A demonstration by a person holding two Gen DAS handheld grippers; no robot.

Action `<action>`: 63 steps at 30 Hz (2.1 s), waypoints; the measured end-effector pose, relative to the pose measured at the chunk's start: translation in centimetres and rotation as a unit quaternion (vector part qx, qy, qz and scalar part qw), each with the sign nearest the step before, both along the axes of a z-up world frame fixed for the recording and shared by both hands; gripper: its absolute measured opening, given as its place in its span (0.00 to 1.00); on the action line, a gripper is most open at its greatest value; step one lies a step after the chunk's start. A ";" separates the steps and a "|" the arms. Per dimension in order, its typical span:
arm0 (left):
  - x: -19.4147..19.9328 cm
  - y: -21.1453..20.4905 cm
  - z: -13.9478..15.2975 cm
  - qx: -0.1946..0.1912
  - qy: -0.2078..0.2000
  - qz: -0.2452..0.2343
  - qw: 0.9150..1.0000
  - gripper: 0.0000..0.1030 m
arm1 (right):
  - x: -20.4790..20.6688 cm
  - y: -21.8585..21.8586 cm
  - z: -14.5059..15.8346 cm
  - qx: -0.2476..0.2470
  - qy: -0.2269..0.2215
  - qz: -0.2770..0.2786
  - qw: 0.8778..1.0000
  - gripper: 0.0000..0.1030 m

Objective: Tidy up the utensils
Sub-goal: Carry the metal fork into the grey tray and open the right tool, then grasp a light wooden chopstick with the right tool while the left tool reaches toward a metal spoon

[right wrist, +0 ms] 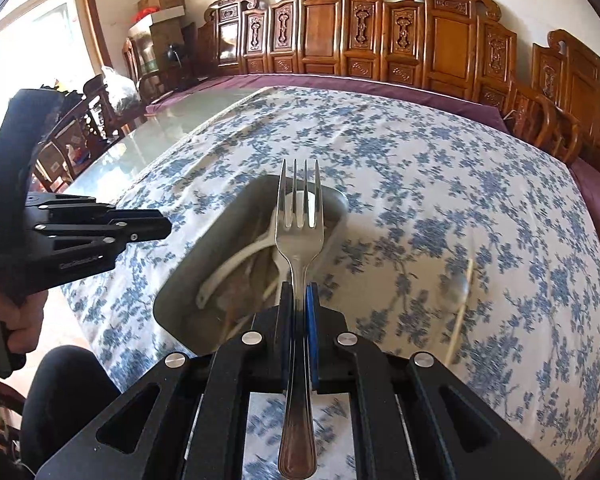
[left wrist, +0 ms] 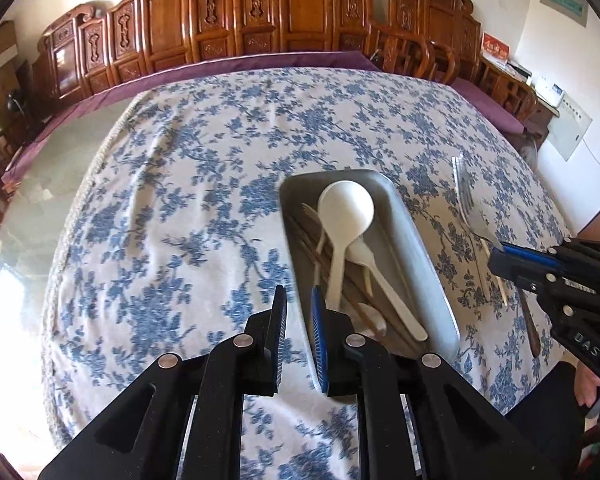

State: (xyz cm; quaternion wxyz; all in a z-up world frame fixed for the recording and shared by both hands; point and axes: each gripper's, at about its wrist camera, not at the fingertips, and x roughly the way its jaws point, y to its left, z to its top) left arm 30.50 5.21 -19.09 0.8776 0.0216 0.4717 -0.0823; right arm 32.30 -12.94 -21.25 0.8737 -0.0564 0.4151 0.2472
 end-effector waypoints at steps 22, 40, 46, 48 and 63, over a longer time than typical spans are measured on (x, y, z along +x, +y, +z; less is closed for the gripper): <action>-1.6 6.3 -0.2 -0.009 -0.010 0.026 1.000 0.12 | 4.8 7.2 -4.1 -0.011 0.044 -0.001 0.999 0.08; -2.3 6.7 -0.2 -0.020 -0.017 0.024 0.999 0.12 | 5.6 8.6 -6.8 -0.019 0.077 0.007 0.997 0.09; -2.8 5.5 0.2 -0.014 -0.019 0.019 1.000 0.12 | 4.6 7.4 -5.4 -0.007 0.062 0.007 0.998 0.11; -2.9 4.8 0.3 -0.012 -0.019 0.016 1.000 0.12 | 4.1 6.4 -4.6 -0.003 0.053 0.003 0.999 0.11; -3.9 -2.3 1.4 -0.017 -0.036 -0.020 0.999 0.52 | 1.1 -6.8 -4.3 -0.033 0.007 -0.071 0.997 0.11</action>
